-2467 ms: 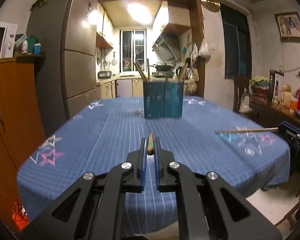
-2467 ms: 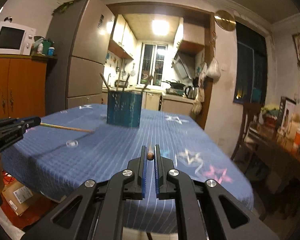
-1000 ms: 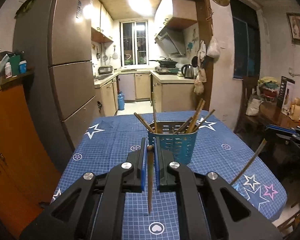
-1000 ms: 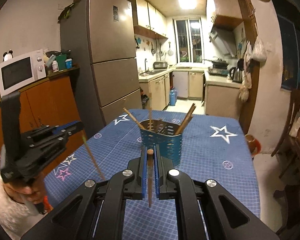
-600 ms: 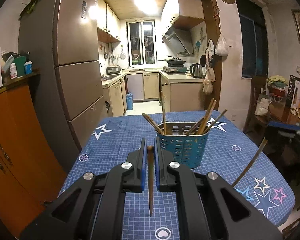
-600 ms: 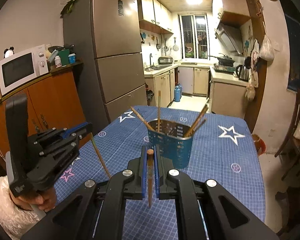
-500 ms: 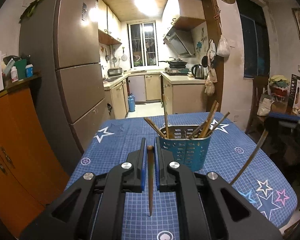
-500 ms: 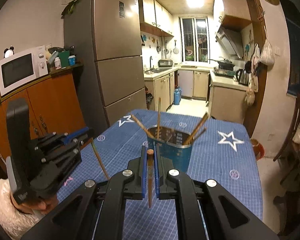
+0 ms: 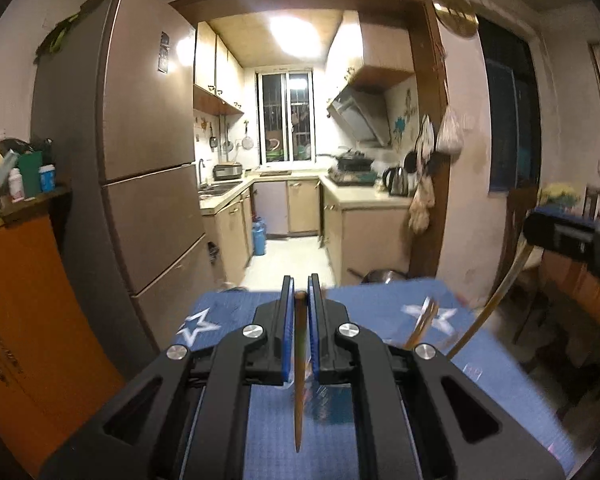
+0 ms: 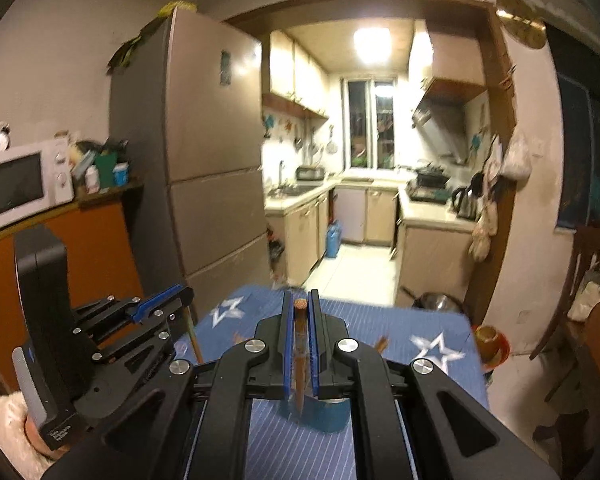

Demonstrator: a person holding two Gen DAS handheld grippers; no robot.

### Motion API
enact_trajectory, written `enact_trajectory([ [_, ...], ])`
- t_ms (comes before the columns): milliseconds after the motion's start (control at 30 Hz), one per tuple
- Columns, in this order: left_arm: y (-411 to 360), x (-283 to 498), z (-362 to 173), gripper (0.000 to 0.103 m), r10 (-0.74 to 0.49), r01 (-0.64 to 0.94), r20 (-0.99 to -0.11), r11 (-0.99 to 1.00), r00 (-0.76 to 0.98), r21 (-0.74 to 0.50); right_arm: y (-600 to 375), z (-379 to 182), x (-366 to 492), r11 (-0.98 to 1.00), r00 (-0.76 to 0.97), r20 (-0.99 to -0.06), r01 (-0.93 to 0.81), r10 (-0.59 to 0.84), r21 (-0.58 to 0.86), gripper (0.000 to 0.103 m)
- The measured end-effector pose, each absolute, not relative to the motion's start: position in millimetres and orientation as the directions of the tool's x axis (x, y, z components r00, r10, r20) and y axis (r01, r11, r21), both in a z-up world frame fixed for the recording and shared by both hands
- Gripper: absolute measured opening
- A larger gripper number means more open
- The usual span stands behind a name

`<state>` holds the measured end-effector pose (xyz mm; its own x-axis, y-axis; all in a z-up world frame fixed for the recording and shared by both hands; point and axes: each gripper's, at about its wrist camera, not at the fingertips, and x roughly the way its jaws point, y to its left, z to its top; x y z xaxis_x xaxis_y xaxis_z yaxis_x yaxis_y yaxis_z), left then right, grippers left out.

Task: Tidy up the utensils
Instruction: 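Lower the chopsticks into the holder and open both tools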

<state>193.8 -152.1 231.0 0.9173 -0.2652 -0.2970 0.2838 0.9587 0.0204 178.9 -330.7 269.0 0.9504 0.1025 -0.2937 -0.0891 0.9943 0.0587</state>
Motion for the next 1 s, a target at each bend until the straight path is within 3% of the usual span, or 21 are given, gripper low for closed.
enact_trajectory([
  [233,-168,236,263,0.005,-0.376,0.368,-0.26,0.926,0.89,-0.083,-344,293,215,0.997,0.964,-0.26,-0.04,0.057,0.07,0.008],
  [500,-193,267,249,0.005,-0.391,0.389,-0.216,0.92,0.895,-0.054,-357,291,252,0.996,0.966,-0.258,-0.001,0.023,0.085,0.008],
  [933,-199,303,191,0.005,-0.384,0.389,-0.318,0.92,0.867,-0.052,-362,227,302,0.993,0.931,-0.365,0.027,0.017,0.117,0.008],
  [1000,-202,304,181,0.008,-0.351,0.366,-0.334,0.93,0.875,-0.02,-359,215,308,0.994,0.921,-0.389,0.018,0.024,0.104,0.012],
])
